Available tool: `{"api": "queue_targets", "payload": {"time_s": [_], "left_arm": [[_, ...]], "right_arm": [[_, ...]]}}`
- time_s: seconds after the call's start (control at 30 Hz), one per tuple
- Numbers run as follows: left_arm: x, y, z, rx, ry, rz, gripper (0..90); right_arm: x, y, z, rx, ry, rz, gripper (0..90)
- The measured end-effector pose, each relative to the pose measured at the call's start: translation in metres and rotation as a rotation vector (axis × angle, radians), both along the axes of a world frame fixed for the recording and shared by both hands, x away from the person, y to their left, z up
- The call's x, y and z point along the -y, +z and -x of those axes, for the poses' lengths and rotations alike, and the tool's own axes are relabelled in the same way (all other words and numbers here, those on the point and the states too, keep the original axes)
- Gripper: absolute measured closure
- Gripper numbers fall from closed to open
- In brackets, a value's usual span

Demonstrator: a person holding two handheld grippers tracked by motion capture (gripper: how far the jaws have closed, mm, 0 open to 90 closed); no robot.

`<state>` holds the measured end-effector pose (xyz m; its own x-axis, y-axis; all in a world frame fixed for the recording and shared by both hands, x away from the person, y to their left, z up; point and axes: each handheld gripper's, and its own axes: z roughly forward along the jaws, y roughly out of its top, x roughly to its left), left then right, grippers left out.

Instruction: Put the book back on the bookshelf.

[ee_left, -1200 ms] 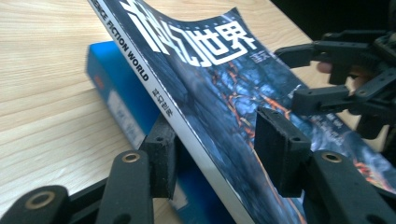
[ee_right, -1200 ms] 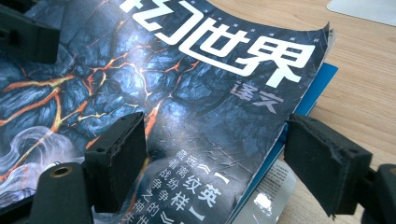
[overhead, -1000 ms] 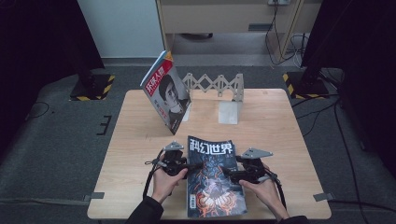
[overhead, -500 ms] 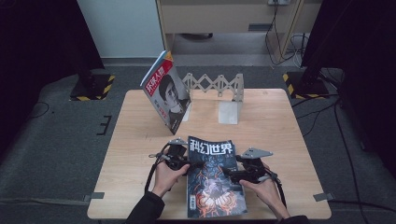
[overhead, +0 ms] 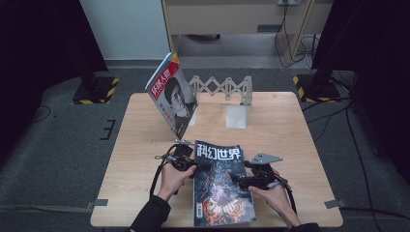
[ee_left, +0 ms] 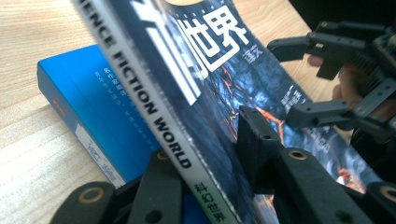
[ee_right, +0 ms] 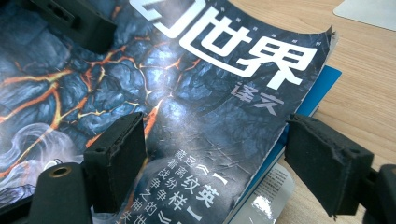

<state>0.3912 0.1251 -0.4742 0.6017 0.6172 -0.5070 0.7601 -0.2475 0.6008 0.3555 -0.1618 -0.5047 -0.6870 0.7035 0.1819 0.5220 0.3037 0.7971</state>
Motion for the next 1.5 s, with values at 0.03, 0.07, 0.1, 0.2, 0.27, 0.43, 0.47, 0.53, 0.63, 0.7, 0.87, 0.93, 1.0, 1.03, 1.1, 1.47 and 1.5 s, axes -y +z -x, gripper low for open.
{"api": "queue_targets", "payload": {"time_s": [0.03, 0.07, 0.1, 0.2, 0.27, 0.43, 0.47, 0.53, 0.63, 0.7, 0.87, 0.93, 1.0, 1.03, 1.1, 1.47, 1.5], "left_arm": [[0.001, 0.002, 0.001, 0.005, 0.005, 0.002, 72.0], [0.001, 0.003, 0.002, 0.009, 0.007, 0.002, 72.5], [0.002, 0.005, 0.003, 0.015, 0.008, 0.003, 73.0], [0.002, 0.009, 0.007, 0.034, 0.021, 0.017, 74.4], [0.002, 0.013, 0.009, 0.053, 0.027, 0.036, 75.9], [0.0, 0.028, 0.015, 0.104, 0.039, 0.07, 79.0], [0.0, 0.031, 0.016, 0.113, 0.04, 0.078, 79.4], [-0.002, 0.037, 0.019, 0.125, 0.045, 0.086, 80.5], [-0.003, 0.043, 0.021, 0.144, 0.047, 0.095, 81.5], [-0.003, 0.046, 0.023, 0.152, 0.047, 0.096, 81.9], [-0.002, 0.05, 0.024, 0.163, 0.043, 0.084, 82.0], [-0.002, 0.051, 0.025, 0.166, 0.036, 0.072, 82.0], [-0.002, 0.053, 0.025, 0.169, 0.025, 0.067, 81.9], [-0.002, 0.053, 0.025, 0.169, 0.024, 0.066, 82.0], [-0.002, 0.053, 0.026, 0.168, 0.021, 0.064, 82.0], [-0.001, 0.071, 0.034, 0.275, 0.032, 0.11, 82.4], [-0.001, 0.074, 0.034, 0.286, 0.039, 0.118, 82.4]], "right_arm": [[0.0, 0.0, 0.0, -0.002, 0.001, 0.002, 20.9], [0.0, 0.0, 0.0, -0.006, -0.004, -0.001, 20.8], [0.0, 0.0, 0.0, -0.006, -0.004, -0.001, 20.8], [0.0, 0.001, 0.0, -0.004, -0.005, -0.001, 20.7], [0.0, 0.002, 0.0, 0.001, -0.006, -0.002, 20.6], [0.001, 0.004, 0.0, 0.005, -0.011, -0.026, 20.4], [0.001, 0.005, 0.0, 0.002, -0.009, -0.03, 20.3], [0.002, 0.006, -0.001, 0.006, -0.013, -0.042, 20.3], [0.003, 0.008, -0.001, 0.015, -0.012, -0.048, 20.3], [0.003, 0.008, 0.0, 0.016, -0.014, -0.056, 20.3], [0.003, 0.009, 0.0, 0.022, -0.013, -0.057, 20.8], [0.004, 0.009, 0.0, 0.027, -0.009, -0.052, 21.2], [0.003, 0.009, 0.0, 0.022, -0.007, -0.054, 21.7], [0.003, 0.009, 0.0, 0.024, -0.001, -0.053, 21.9], [0.001, 0.009, 0.0, 0.025, 0.006, -0.056, 22.4], [0.003, 0.016, -0.003, 0.042, 0.006, -0.141, 22.4], [0.003, 0.018, -0.003, 0.047, 0.006, -0.141, 22.4]]}}
